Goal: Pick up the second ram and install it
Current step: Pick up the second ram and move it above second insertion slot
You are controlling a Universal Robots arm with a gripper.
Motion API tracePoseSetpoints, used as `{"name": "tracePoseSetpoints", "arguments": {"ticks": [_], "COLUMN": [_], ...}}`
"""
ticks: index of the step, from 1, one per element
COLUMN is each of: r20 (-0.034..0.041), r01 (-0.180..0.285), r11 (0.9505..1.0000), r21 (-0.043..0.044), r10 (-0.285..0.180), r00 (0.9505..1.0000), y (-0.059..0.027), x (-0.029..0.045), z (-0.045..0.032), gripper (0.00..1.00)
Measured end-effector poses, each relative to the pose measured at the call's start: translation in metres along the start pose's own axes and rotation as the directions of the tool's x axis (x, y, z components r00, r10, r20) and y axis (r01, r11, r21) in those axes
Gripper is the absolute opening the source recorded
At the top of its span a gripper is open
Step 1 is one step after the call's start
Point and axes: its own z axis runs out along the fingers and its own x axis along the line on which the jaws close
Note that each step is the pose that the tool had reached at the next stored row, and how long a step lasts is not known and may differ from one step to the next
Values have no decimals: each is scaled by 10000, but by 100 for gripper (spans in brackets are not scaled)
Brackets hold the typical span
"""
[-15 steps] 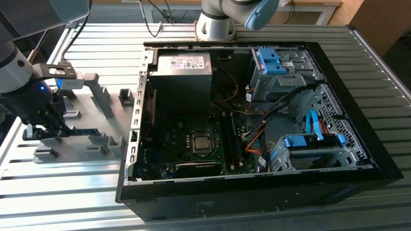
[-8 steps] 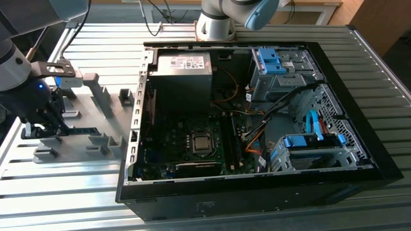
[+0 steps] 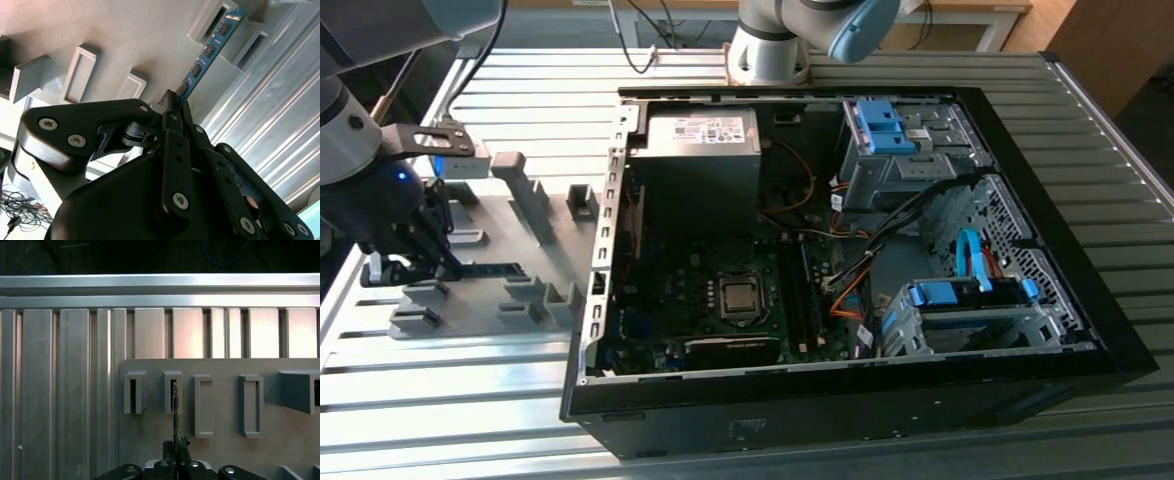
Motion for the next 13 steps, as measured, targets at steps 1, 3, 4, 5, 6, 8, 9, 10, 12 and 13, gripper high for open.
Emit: {"name": "tracePoseSetpoints", "arguments": {"ticks": [1,3,4,5,6,8,9,10,12,13], "r20": [0,0,0,0,0,0,0,0,0,0], "r01": [0,0,0,0,0,0,0,0,0,0], "r11": [10000,10000,10000,10000,10000,10000,10000,10000,10000,10000], "r21": [0,0,-1,-1,0,0,-1,-1,0,0], "r10": [0,0,0,0,0,0,0,0,0,0], "r00": [10000,10000,10000,10000,10000,10000,10000,10000,10000,10000], "y": [0,0,0,0,0,0,0,-1,-1,-1], "x": [0,0,0,0,0,0,0,0,0,-1], "z": [-6,-17,-24,-29,-34,-45,-51,-57,-67,-72], "gripper": [14,14,14,14,14,14,14,14,14,14]}}
